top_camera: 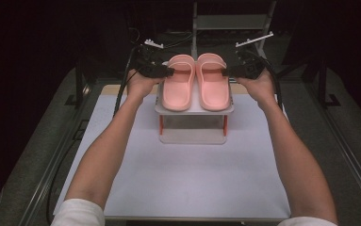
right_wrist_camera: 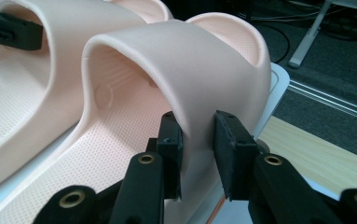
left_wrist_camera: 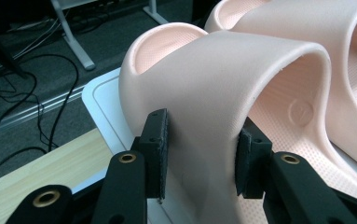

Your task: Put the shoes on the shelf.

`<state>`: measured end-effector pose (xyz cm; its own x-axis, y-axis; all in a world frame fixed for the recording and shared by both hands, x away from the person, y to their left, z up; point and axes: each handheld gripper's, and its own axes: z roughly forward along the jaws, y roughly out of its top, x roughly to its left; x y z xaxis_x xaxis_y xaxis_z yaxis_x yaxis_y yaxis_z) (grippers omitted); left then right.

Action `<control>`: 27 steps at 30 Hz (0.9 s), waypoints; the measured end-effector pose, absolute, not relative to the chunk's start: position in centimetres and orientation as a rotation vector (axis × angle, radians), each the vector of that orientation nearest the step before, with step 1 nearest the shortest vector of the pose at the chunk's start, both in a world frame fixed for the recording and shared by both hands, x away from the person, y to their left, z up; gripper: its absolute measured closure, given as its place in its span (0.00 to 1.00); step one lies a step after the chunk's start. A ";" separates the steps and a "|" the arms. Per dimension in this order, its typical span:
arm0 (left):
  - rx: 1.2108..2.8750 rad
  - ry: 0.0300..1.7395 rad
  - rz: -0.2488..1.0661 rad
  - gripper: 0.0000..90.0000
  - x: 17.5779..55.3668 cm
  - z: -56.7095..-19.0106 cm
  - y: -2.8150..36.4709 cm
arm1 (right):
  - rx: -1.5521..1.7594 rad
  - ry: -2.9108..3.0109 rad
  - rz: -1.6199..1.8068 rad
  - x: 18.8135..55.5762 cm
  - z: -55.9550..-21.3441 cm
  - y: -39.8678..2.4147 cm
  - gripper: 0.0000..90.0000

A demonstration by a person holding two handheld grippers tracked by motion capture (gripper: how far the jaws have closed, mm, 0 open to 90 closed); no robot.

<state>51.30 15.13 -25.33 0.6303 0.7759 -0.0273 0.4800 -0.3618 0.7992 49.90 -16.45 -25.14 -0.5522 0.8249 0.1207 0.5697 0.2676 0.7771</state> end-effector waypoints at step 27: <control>2.026 0.978 0.455 0.55 51.2 -26.0 14.9 | 1.334 2.189 1.342 49.9 -26.5 -17.2 0.72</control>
